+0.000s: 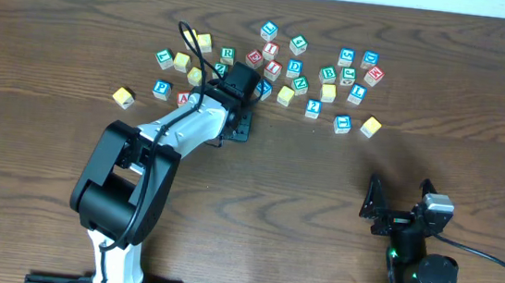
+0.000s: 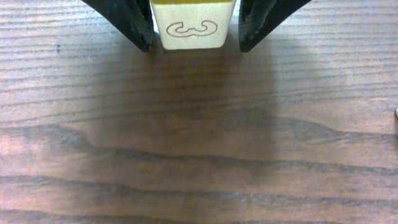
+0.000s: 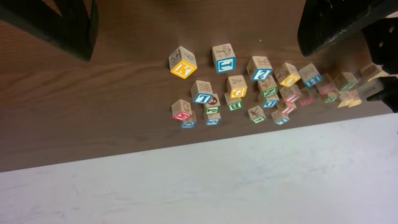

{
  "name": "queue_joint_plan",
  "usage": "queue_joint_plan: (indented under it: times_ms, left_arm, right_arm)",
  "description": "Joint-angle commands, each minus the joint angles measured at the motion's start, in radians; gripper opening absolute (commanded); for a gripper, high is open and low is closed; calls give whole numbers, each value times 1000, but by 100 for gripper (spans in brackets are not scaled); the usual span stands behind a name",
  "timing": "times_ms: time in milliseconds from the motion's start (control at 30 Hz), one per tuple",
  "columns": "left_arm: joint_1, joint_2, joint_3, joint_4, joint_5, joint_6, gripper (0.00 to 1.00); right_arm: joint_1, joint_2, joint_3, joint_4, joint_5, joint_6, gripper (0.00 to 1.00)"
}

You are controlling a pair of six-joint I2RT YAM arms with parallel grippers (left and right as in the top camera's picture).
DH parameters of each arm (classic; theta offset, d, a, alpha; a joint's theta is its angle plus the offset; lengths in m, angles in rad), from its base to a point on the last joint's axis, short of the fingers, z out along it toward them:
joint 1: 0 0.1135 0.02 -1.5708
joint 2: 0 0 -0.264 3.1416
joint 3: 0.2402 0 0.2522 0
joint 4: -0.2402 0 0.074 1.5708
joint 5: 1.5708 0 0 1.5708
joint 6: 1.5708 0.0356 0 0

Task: Spell out CORL
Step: 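Carry the C block to the open table area and release, then move the left gripper back over the yellow O block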

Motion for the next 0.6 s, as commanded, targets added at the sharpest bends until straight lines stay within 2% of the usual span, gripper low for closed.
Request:
queue_joint_plan:
  times_ms: [0,100,300,567]
  left_arm:
    - [6,-44,55,-35,-20,60,51]
    - [8,-89,119,-80,-20,69,59]
    - [7,-107,307,-173,6,93,60]
    - [-13,-9,365,-26,61,173,60]
  right_arm:
    - [-15,-5,-2,-3,5,-14,99]
    - [-15,-5,-2,-3,5,-14,99]
    - [-15,-5,-2,-3,5,-14,99]
    - [-15,-5,-2,-3,5,-14,99]
